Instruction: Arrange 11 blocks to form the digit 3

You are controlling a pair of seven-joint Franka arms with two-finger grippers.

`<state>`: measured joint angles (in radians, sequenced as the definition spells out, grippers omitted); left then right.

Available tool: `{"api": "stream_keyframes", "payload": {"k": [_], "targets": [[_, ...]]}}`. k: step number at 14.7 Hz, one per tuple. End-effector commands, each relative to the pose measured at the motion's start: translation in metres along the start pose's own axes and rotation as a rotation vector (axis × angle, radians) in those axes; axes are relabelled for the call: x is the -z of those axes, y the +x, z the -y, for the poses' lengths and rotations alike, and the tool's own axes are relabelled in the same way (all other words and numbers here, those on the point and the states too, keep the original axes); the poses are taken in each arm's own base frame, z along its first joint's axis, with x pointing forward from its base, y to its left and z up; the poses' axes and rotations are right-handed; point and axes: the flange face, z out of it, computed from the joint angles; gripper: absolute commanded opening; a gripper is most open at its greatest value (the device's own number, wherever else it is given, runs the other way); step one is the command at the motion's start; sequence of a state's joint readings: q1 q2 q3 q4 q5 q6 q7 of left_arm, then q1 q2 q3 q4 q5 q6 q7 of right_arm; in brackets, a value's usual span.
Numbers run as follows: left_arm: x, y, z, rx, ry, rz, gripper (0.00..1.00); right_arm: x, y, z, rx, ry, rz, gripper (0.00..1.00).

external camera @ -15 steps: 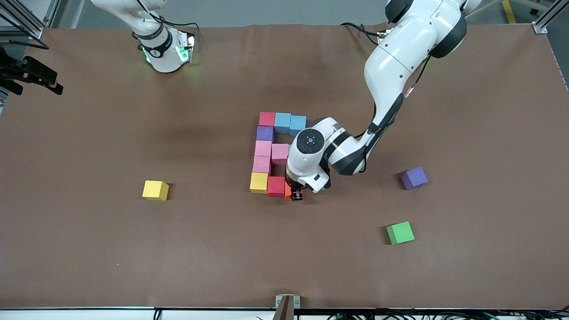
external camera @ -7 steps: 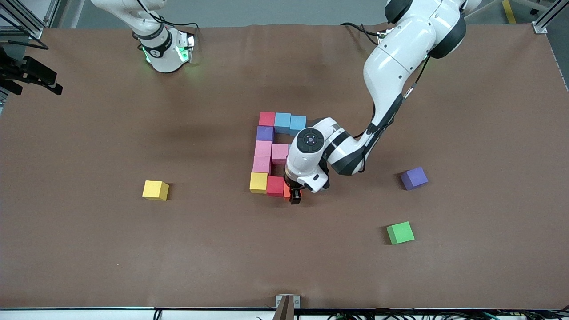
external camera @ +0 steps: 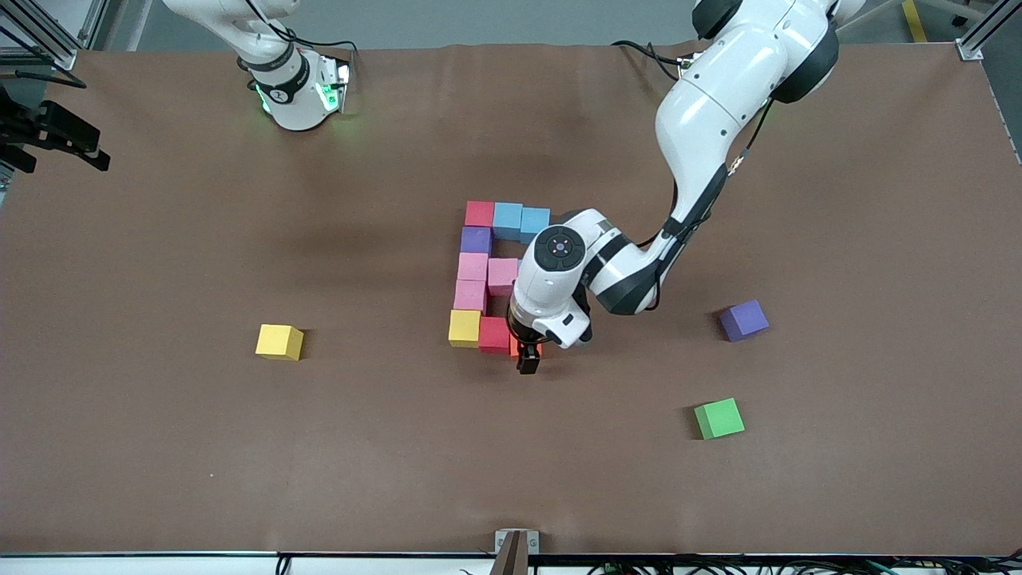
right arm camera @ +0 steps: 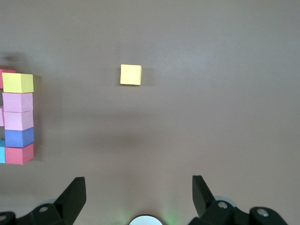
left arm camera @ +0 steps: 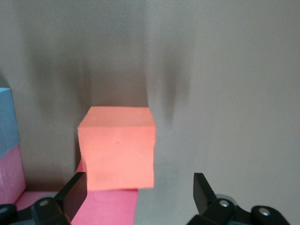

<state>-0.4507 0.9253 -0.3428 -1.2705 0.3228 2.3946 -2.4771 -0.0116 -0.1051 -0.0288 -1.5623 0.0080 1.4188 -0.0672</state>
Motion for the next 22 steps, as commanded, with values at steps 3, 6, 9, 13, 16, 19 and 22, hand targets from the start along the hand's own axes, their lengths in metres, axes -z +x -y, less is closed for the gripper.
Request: {"api": "stream_keyframes", "payload": {"k": [3,6,9,13,16,19,22], "targets": [[0.045,0.001,-0.01,-0.074,-0.005,-0.012,1.0,0.001,-0.001,-0.001,0.018,-0.015,0.009,1.0],[0.075,0.007,-0.019,-0.227,0.018,-0.026,1.0,0.0,-0.002,-0.001,0.011,-0.013,0.013,1.0],[0.099,0.027,-0.025,-0.406,0.059,-0.047,1.0,-0.001,-0.004,-0.001,0.012,-0.012,0.028,1.0],[0.141,0.072,-0.029,-0.647,0.09,-0.019,1.0,-0.002,-0.003,-0.001,0.01,-0.006,0.028,1.0],[0.156,0.108,-0.017,-0.852,0.132,-0.016,1.0,-0.001,-0.003,-0.001,0.013,-0.007,0.024,1.0],[0.176,0.15,-0.007,-1.033,0.162,-0.051,1.0,-0.001,-0.003,-0.002,0.013,-0.007,0.024,1.0],[0.191,0.188,0.003,-1.201,0.209,-0.073,1.0,-0.001,-0.003,-0.002,0.013,-0.007,0.022,1.0]]}}
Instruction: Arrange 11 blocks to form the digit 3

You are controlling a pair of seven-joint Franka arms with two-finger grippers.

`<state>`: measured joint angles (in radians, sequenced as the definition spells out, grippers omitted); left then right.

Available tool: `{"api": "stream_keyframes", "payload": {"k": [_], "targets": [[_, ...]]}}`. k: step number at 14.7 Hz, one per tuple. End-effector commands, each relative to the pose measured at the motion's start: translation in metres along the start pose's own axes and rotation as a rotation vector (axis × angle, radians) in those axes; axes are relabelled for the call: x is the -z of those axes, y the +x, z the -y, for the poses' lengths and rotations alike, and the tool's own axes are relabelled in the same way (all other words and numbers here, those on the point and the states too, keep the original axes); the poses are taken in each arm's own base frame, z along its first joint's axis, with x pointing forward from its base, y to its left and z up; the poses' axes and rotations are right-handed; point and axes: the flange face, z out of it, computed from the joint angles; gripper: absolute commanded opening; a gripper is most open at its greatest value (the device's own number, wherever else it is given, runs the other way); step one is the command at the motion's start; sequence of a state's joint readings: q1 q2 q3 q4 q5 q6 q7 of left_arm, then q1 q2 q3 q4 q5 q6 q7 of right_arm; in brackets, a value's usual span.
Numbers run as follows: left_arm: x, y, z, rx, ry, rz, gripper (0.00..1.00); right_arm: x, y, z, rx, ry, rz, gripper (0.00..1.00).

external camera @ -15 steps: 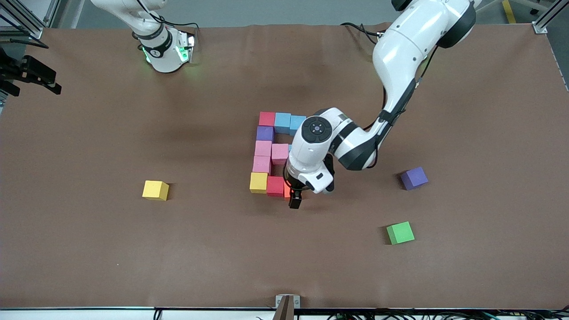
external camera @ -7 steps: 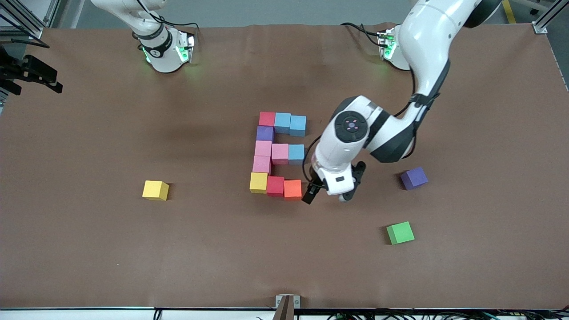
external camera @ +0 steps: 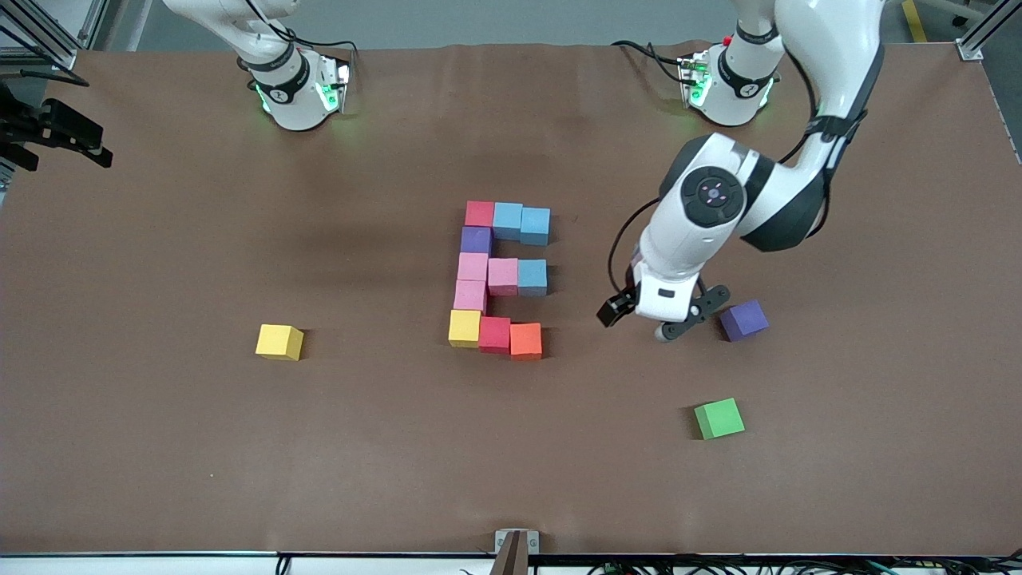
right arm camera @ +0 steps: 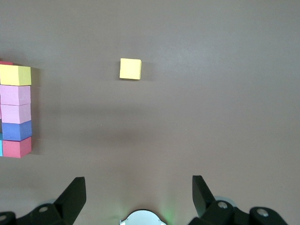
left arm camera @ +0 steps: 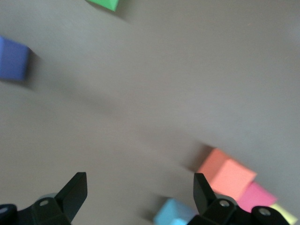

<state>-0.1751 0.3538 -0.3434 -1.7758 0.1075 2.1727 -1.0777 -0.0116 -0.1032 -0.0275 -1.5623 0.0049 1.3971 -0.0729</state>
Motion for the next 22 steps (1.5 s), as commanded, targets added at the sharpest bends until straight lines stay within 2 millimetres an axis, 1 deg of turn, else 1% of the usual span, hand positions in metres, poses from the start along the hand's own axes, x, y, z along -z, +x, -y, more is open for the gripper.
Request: {"api": "stream_keyframes", "payload": {"k": [1,3,4,6,8,9,12,13,14,16,18,20,22], "targets": [[0.018,-0.002,0.049,-0.155,0.036,-0.012,1.0,0.002,-0.001,-0.002,0.007,-0.006,-0.003,1.0],[0.033,0.008,0.074,-0.247,0.047,-0.032,1.0,0.001,-0.002,-0.001,0.008,-0.006,0.001,1.0],[0.037,0.014,0.085,-0.271,0.052,-0.038,1.0,0.002,-0.002,-0.001,0.008,-0.006,0.0,1.0],[0.052,0.03,0.103,-0.302,0.059,-0.05,1.0,0.001,-0.001,-0.002,0.007,-0.006,0.0,1.0],[0.074,0.049,0.117,-0.394,0.092,-0.023,1.0,0.002,-0.001,-0.001,0.01,-0.006,-0.008,1.0],[0.088,0.062,0.127,-0.427,0.101,-0.013,1.0,0.002,0.0,-0.001,0.01,-0.006,-0.011,1.0],[0.12,0.088,0.144,-0.474,0.105,-0.009,1.0,0.002,0.0,-0.002,0.01,-0.008,-0.011,1.0],[0.124,0.092,0.148,-0.487,0.107,-0.007,1.0,0.002,0.0,-0.002,0.008,-0.006,-0.011,1.0],[0.133,0.098,0.155,-0.486,0.104,-0.019,1.0,0.002,0.0,-0.002,0.008,-0.006,-0.011,1.0],[0.151,0.106,0.169,-0.484,0.1,-0.049,1.0,0.002,0.0,-0.002,0.008,-0.006,-0.011,1.0],[0.175,0.112,0.187,-0.479,0.068,-0.074,1.0,0.002,0.0,-0.001,0.01,-0.007,-0.011,1.0],[0.192,0.118,0.203,-0.502,0.052,-0.088,1.0,0.003,0.0,-0.001,0.009,-0.013,-0.015,1.0],[0.211,0.13,0.218,-0.509,0.05,-0.101,1.0,0.003,0.0,-0.001,0.009,-0.013,-0.015,1.0]]}}
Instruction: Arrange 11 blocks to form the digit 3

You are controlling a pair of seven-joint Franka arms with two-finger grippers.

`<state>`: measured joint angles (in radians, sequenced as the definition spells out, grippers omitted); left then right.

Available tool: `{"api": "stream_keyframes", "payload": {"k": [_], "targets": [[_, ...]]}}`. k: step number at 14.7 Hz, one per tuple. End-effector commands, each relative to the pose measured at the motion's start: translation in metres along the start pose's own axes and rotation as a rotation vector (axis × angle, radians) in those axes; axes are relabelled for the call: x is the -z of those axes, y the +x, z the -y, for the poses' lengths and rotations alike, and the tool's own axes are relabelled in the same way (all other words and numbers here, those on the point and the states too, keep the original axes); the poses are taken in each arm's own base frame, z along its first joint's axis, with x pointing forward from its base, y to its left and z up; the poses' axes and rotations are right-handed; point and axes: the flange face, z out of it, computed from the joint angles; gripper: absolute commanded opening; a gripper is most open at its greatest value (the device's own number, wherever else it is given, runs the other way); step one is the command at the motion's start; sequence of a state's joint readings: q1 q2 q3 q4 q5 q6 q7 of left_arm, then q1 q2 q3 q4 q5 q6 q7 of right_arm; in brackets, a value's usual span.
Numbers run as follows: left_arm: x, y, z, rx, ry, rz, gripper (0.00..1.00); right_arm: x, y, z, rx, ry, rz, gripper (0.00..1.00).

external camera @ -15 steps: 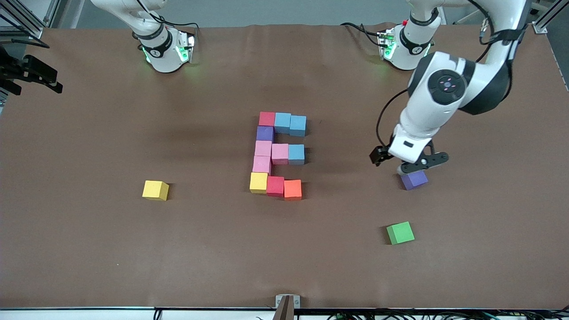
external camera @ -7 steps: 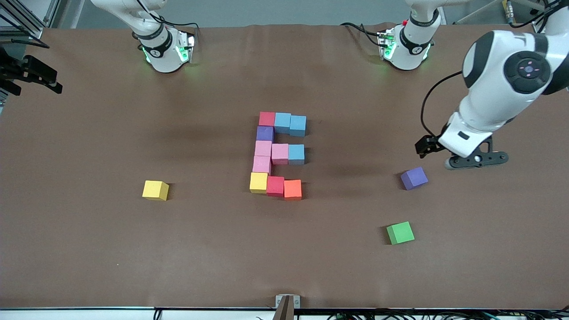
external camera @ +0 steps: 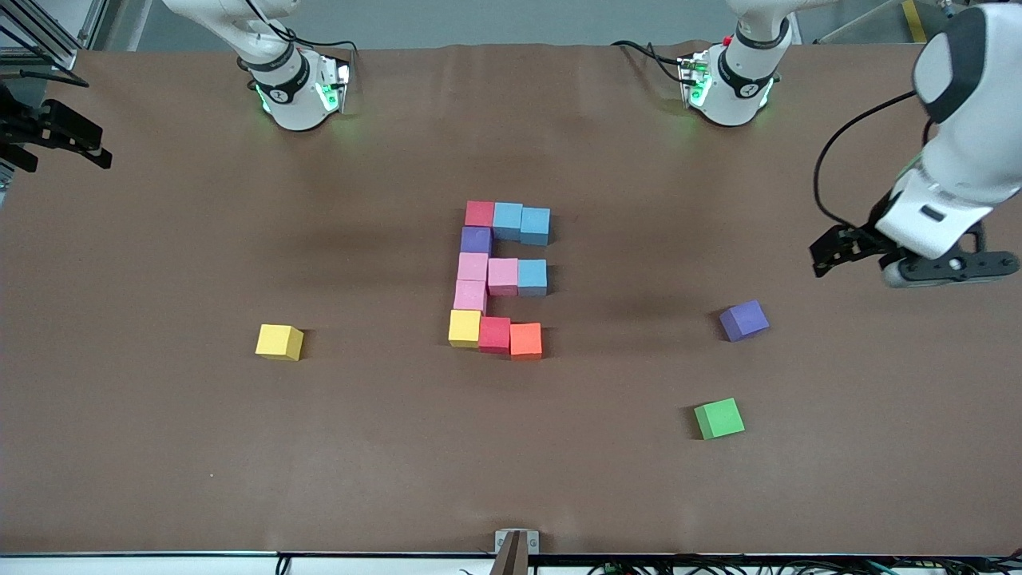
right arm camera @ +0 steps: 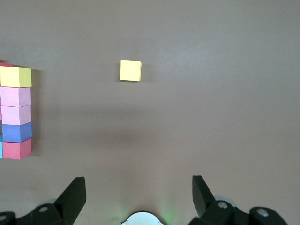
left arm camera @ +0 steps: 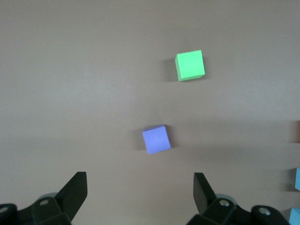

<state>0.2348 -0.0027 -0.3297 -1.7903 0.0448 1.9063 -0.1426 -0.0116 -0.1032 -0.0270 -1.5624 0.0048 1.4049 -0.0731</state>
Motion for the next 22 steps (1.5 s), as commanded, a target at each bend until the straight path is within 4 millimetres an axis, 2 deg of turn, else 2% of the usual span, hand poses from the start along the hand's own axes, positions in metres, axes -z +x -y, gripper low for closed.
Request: {"api": "stream_keyframes", "payload": {"k": [1,4,7,14,22], "targets": [[0.03,0.001,0.027,-0.025,-0.013,-0.008,1.0,0.003,-0.001,-0.002,0.008,-0.012,-0.007,1.0],[0.055,0.004,0.05,-0.03,-0.013,-0.012,1.0,0.003,-0.001,-0.001,0.01,-0.011,-0.006,1.0],[0.067,0.001,0.045,-0.038,-0.013,0.003,1.0,0.002,-0.002,-0.002,0.01,-0.012,-0.003,1.0],[0.118,-0.001,0.038,-0.051,-0.016,-0.028,1.0,0.002,-0.002,-0.001,0.01,-0.011,-0.003,1.0],[0.125,0.001,0.034,-0.055,-0.016,-0.042,1.0,0.001,-0.002,-0.004,0.005,-0.011,0.0,1.0]]}}
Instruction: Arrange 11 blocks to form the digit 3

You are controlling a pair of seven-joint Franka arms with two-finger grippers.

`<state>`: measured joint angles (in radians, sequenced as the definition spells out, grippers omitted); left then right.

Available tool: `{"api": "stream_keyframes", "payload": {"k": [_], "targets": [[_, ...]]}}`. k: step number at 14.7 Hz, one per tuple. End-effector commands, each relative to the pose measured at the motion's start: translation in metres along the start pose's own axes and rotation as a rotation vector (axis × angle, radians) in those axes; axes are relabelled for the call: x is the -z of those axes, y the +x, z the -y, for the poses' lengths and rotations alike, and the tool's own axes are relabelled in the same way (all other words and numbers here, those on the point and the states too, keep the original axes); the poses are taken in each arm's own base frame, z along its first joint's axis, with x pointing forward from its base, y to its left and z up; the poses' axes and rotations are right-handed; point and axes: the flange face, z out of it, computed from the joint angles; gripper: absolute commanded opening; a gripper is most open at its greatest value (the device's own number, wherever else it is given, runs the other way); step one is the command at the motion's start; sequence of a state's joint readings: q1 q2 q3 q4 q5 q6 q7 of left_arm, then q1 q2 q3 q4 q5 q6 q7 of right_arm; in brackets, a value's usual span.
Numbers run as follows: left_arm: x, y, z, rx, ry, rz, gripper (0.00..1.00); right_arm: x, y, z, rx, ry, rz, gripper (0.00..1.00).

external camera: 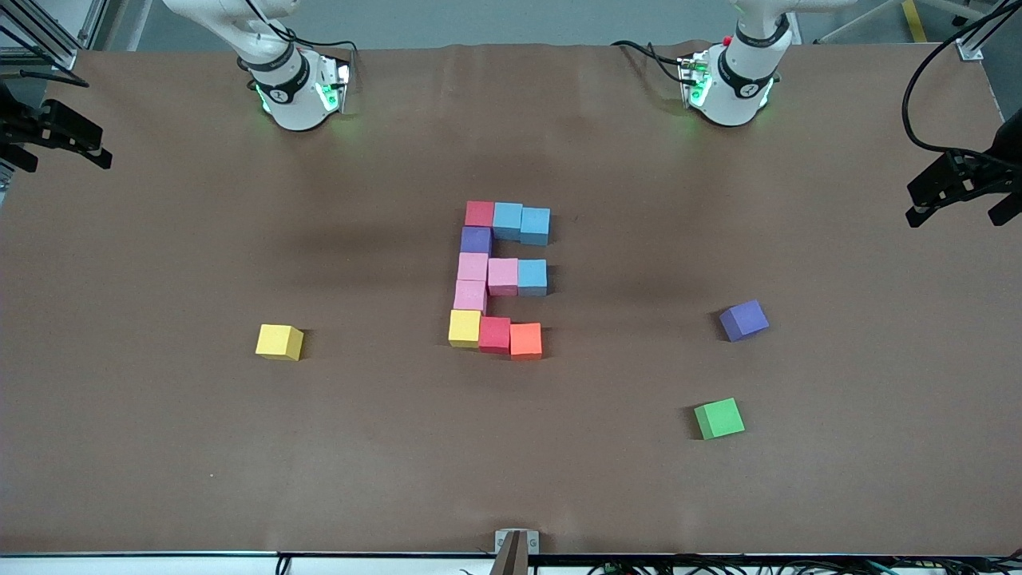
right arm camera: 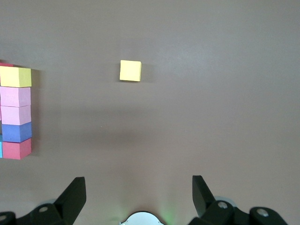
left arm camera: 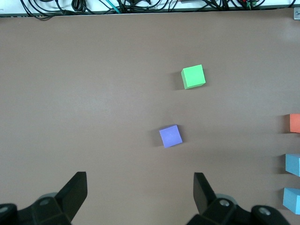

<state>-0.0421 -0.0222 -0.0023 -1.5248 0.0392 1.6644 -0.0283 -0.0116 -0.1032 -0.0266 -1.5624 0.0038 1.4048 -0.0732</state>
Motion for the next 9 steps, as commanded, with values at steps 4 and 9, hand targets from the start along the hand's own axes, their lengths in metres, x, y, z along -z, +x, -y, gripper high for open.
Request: {"api": "stream_keyframes", "payload": {"k": [4,9], "targets": [[0.0011,0.0054,-0.0008,-0.005,-0.016,0.01,1.0,0.0014,-0.0023,-0.0039,0.005,-0.01,0.002,1.0],[0.0037,-0.0003,0.0053,-0.042,-0.016,0.033,1.0,0.0014,-0.0022,-0.003,0.006,-0.009,0.001,1.0]]}}
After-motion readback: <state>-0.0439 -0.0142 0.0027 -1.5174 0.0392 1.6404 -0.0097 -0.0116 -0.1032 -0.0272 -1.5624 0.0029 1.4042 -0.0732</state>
